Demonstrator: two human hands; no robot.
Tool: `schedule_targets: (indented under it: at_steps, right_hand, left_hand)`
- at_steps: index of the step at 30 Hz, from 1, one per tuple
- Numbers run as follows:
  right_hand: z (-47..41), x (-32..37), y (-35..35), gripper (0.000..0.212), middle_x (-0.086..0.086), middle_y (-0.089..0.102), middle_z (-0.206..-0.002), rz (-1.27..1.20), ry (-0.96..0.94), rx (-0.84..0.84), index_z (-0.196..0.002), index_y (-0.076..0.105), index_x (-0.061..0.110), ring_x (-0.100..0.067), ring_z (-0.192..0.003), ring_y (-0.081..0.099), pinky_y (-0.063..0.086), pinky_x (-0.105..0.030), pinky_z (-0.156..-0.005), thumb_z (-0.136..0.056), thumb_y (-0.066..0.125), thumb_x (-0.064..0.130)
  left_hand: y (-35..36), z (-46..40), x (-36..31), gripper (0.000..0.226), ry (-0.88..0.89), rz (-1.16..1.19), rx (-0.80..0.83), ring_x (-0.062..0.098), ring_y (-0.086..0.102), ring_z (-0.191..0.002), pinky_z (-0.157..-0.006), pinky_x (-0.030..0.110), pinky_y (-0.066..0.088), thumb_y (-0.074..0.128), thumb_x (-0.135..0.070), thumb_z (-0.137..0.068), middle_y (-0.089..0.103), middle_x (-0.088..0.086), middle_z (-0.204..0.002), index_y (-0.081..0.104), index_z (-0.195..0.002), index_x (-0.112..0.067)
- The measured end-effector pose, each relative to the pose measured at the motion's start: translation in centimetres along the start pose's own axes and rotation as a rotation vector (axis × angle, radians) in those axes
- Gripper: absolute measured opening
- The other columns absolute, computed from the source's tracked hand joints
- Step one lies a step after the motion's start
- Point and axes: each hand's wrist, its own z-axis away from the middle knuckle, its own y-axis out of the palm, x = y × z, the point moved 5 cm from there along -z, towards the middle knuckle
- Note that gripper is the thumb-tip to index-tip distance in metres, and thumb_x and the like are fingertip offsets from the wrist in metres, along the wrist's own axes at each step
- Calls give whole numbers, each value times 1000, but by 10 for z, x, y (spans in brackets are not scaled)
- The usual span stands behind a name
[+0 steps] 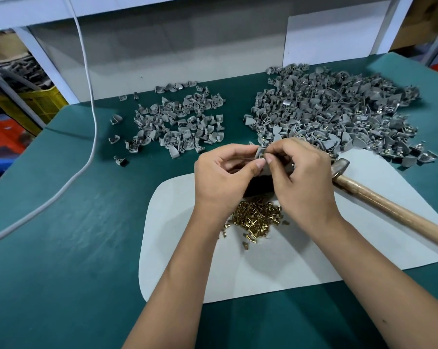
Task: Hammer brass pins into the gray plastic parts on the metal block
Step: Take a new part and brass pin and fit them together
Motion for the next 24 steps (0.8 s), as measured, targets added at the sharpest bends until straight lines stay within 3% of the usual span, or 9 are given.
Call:
schedule_targets:
  at_steps: [4, 7, 12, 15, 20, 24]
  right_hand:
    - [1, 1, 2, 5, -4, 69, -89, -7, 20, -17, -91, 72, 3, -14, -82, 61, 44, -12, -77, -90, 69, -1]
    - [2, 1, 3, 4, -2, 70, -86, -2, 52, -35, -89, 73, 5, -14, -79, 62, 47, -18, -75, -89, 70, 2]
    - [2, -4, 2, 5, 3, 71, -80, -28, 157, -44, -86, 76, 10, -10, -73, 65, 53, -24, -70, -88, 72, 6]
    - [2, -6, 3, 7, 6, 71, -77, -45, 196, -41, -85, 76, 14, -6, -70, 66, 54, -22, -68, -87, 73, 8]
    - [0, -7, 5, 7, 9, 71, -76, -55, 235, -36, -86, 77, 15, -3, -71, 67, 56, -24, -69, -88, 72, 10]
    - [-4, -5, 6, 9, 7, 72, -79, -79, 235, 28, -91, 78, 13, -5, -73, 67, 54, -24, -71, -92, 70, 12]
  left_hand:
    - [0, 0, -1, 24, -47, 34, 3, 40, 75, -95, -94, 58, 57, 77, 14, -79, 77, 20, -97, 76, -102, 4]
    - [0, 1, -1, 24, -70, 34, 1, 38, 76, -94, -94, 56, 58, 76, 15, -80, 78, 19, -96, 77, -100, 2]
    - [6, 5, -2, 35, -70, -17, -13, 18, 77, -85, -86, 51, 62, 77, 11, -81, 80, 3, -87, 80, -83, -24]
    - [6, 5, 2, 34, -47, -60, -43, 16, 78, -83, -82, 47, 64, 79, 8, -81, 80, 1, -86, 79, -81, -25]
    - [7, 4, -2, 37, 23, -123, -33, 9, 77, -82, -77, 23, 60, 79, 10, -80, 79, -7, -84, 77, -84, -27]
    - [2, 2, -5, 29, 79, -209, -46, 10, 77, -80, -78, 25, 62, 84, 5, -76, 80, -4, -86, 77, -92, -19]
